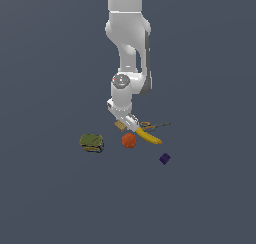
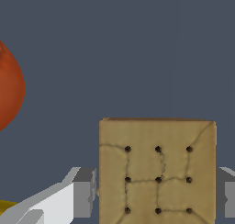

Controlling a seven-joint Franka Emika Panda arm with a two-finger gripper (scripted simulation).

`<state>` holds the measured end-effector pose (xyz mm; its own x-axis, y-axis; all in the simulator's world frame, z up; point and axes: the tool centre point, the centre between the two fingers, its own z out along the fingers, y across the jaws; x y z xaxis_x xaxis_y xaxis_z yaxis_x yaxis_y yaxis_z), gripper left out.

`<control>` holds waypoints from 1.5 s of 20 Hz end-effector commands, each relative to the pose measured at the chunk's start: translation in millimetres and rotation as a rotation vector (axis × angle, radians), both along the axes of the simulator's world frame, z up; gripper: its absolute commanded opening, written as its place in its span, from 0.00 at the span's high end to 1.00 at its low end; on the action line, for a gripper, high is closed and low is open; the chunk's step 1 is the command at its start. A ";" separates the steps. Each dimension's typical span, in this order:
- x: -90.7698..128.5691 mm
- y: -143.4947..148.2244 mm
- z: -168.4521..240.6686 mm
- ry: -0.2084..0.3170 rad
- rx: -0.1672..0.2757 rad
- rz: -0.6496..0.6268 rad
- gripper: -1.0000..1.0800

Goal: Pick up a designated object from a clutter of objects.

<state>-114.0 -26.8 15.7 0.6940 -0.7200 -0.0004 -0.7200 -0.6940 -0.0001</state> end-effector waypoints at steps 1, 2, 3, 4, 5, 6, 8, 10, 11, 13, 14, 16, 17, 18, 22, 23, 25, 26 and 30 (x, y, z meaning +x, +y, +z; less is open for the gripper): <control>0.0 -0.3 -1.0 0.000 0.000 -0.001 1.00; 0.0 -0.3 -1.0 0.000 0.000 -0.001 1.00; 0.0 -0.3 -1.0 0.000 0.000 -0.001 1.00; 0.0 -0.3 -1.0 0.000 0.000 -0.001 1.00; 0.0 -0.3 -1.0 0.000 0.000 -0.001 1.00; 0.0 -0.3 -1.0 0.000 0.000 -0.001 1.00; 0.0 -0.3 -1.0 0.000 0.000 -0.001 1.00; 0.5 0.4 -0.1 -0.002 0.000 0.000 1.00; 0.5 0.3 0.1 -0.002 0.000 0.000 1.00; 0.2 -0.4 1.6 -0.002 0.000 0.000 1.00; 0.0 -0.9 3.0 -0.002 0.000 0.000 1.00; -0.5 -2.5 6.8 -0.002 0.000 0.000 1.00; -0.9 -3.6 9.3 -0.002 0.000 0.000 1.00; -1.3 -4.8 12.2 -0.002 0.000 0.000 1.00; -3.5 -11.2 27.5 -0.002 0.000 0.000 1.00; -4.2 -13.4 32.2 -0.002 0.001 0.000 1.00; -5.7 -17.9 43.0 -0.002 0.001 0.000 1.00; -6.5 -20.4 49.0 -0.002 0.001 0.000 1.00; -10.3 -32.2 76.8 -0.002 0.001 0.000 1.00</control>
